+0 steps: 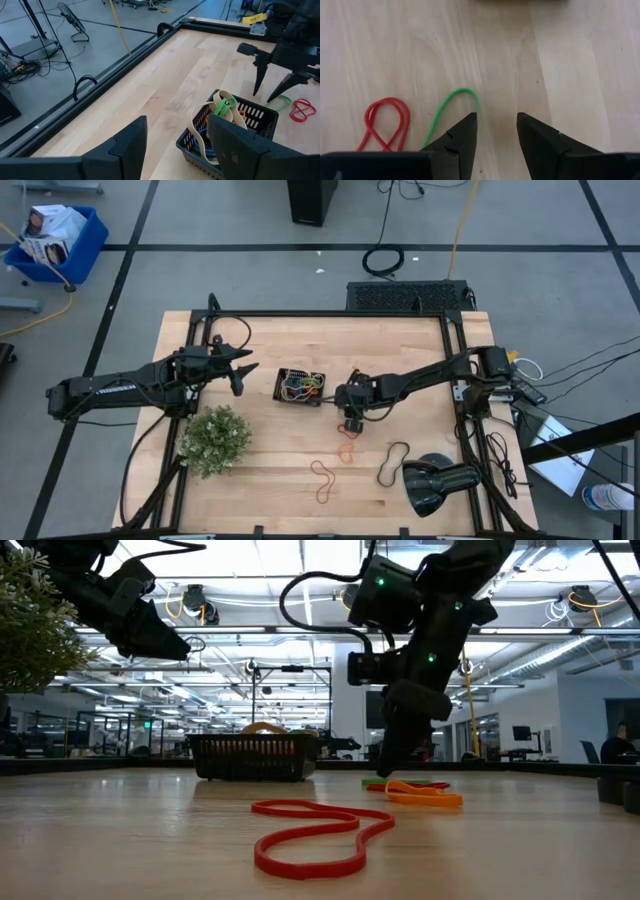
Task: Pick and place rubber bands into bin
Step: Put the green rubber band into the black bin
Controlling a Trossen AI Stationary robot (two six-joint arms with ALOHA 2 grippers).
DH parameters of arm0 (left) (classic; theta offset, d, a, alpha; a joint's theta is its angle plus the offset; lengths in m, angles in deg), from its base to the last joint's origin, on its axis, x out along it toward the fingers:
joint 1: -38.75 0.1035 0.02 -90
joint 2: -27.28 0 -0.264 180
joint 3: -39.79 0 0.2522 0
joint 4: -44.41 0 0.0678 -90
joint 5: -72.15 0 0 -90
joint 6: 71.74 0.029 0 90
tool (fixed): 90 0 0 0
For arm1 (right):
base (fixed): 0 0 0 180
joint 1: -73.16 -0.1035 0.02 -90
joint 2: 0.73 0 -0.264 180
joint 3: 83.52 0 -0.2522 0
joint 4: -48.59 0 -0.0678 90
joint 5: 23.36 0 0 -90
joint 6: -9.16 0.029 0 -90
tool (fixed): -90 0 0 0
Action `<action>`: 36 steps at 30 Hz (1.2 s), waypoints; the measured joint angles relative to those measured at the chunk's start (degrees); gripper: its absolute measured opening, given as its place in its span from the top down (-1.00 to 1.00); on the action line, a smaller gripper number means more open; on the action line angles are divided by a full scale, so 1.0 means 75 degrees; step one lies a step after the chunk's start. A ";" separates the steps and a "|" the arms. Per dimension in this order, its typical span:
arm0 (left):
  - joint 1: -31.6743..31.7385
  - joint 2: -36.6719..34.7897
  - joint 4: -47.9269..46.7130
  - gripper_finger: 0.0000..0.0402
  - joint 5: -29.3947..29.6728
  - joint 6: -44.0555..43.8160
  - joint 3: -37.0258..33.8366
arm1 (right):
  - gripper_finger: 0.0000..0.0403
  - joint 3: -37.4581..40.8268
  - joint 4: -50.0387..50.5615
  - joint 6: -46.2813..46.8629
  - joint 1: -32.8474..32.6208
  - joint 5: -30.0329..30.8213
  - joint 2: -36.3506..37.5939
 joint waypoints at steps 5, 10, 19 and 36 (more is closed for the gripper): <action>-0.0003 -0.0002 -0.0003 -0.08 0.0000 0.0000 0.0000 | 0.34 0.0000 -0.0079 -0.0002 0.0000 0.0000 0.0016; 0.0000 -0.0003 -0.0003 -0.08 0.0000 0.0000 0.0000 | 0.35 -0.0003 -0.0269 0.0175 0.0000 -0.0327 0.0050; 0.0000 0.0000 -0.0006 -0.08 0.0000 0.0001 0.0000 | 0.35 -0.0003 -0.0243 0.0200 -0.0035 -0.0171 0.0037; 0.0006 0.0000 0.0000 -0.08 0.0000 0.0000 0.0000 | 0.57 0.0755 -0.1132 0.0474 -0.0015 -0.0545 -0.0054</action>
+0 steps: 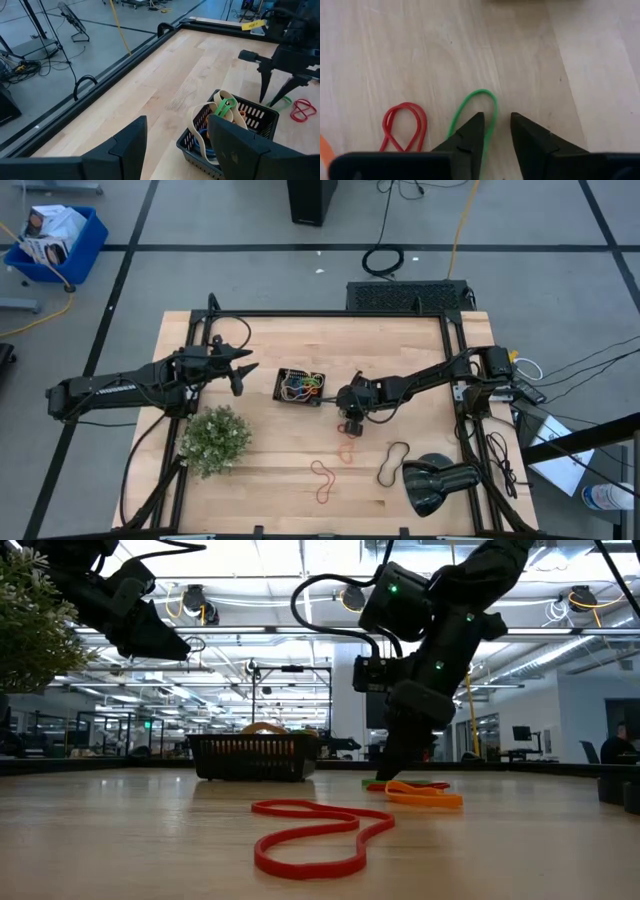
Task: Pick and place rubber bands into bin
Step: Put the green rubber band into the black bin
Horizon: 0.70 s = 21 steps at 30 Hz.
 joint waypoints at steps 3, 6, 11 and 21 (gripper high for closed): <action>0.0000 -0.0001 0.0000 -0.08 0.0000 0.0000 0.0000 | 0.72 0.0029 -0.0087 -0.0284 0.0000 -0.0005 -0.0006; 0.0000 0.0000 0.0000 -0.08 0.0000 0.0000 -0.0001 | 0.87 0.0032 -0.0079 -0.0458 0.0000 -0.0015 -0.0014; 0.0000 0.0000 0.0003 -0.08 0.0000 0.0000 -0.0003 | 0.97 0.0038 -0.0136 -0.0479 0.0000 -0.0030 -0.0020; 0.0000 0.0000 0.0003 -0.08 0.0000 0.0000 0.0000 | 0.99 0.0110 0.0126 -0.0834 0.0000 -0.0171 0.0784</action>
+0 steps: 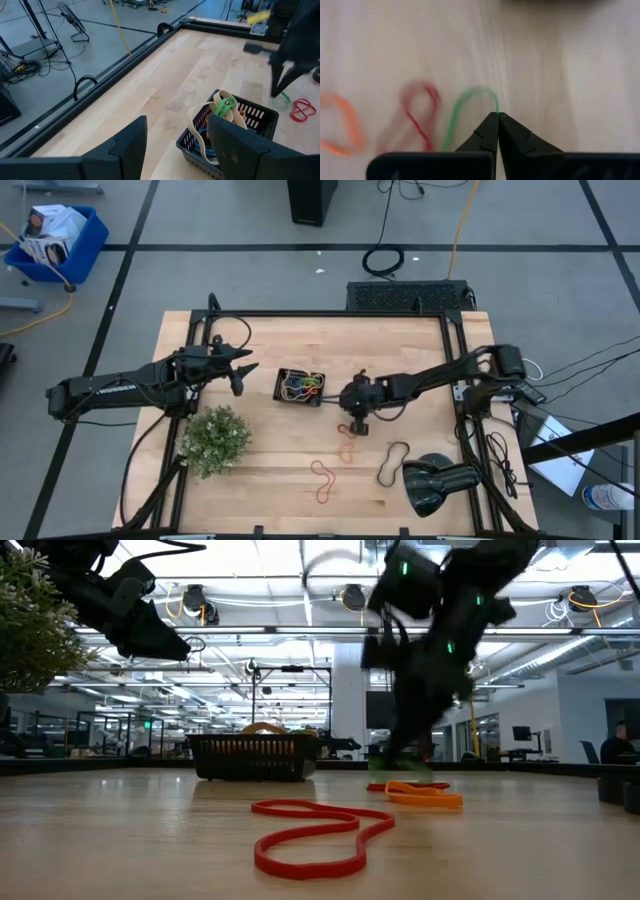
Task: Pick and place rubber bands into bin
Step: Put the green rubber band into the black bin
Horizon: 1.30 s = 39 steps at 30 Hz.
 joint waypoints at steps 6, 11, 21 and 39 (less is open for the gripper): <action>-0.0003 0.0000 0.0000 -0.08 0.0000 0.0002 -0.0003 | 1.00 -0.0043 -0.0518 -0.0574 0.0029 -0.0105 0.1133; -0.0003 -0.0003 0.0013 -0.08 0.0000 0.0000 -0.0003 | 1.00 -0.0197 -0.1349 -0.1333 0.0170 -0.0085 0.1893; 0.0000 0.0000 0.0015 -0.08 0.0000 0.0002 -0.0003 | 1.00 -0.1293 -0.1515 -0.2241 0.0486 -0.0078 0.1936; 0.0000 0.0000 0.0015 -0.08 0.0002 0.0003 -0.0003 | 1.00 -0.2115 -0.2748 -0.2218 0.1091 -0.0492 -0.0426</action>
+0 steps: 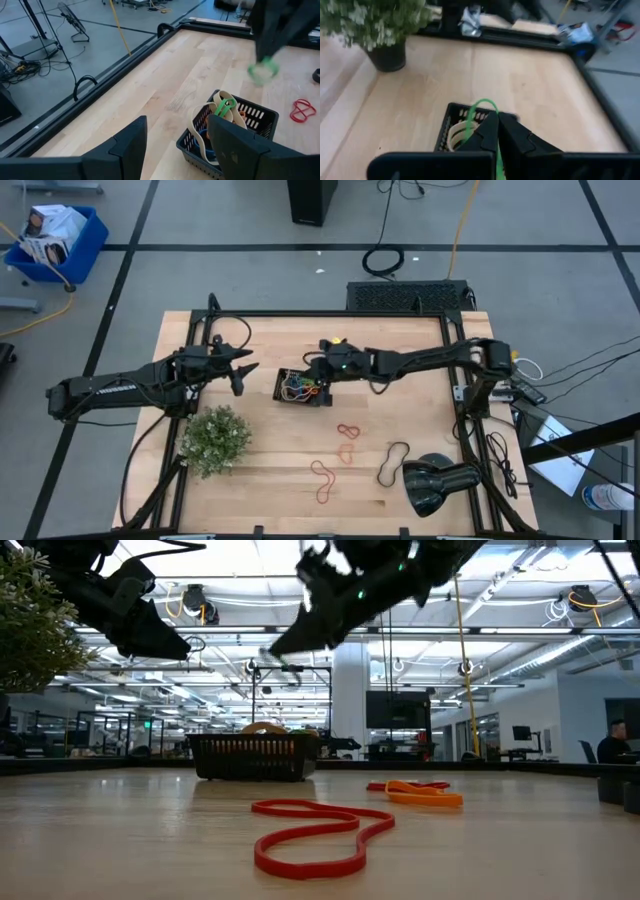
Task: Pick and place rubber bands into bin
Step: Put the green rubber band into the black bin, then put the top red rubber band into the black bin
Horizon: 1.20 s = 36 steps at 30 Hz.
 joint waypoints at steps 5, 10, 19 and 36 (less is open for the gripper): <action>0.0000 -0.0002 -0.0015 -0.08 -0.0002 0.0000 0.0000 | 1.00 0.0000 -0.0338 -0.0063 0.0009 0.0027 -0.0751; 0.0000 0.0000 -0.0020 -0.08 0.0001 0.0009 0.0000 | 1.00 0.0000 -0.0377 -0.0037 0.0013 0.0033 -0.1195; 0.0000 0.0000 -0.0023 -0.08 0.0001 0.0009 0.0000 | 1.00 0.0003 -0.0239 -0.0067 0.0013 0.0036 -0.1593; 0.0000 -0.0002 -0.0032 -0.08 0.0001 0.0006 0.0000 | 0.54 0.0006 -0.0418 -0.0505 0.0013 0.0038 -0.1509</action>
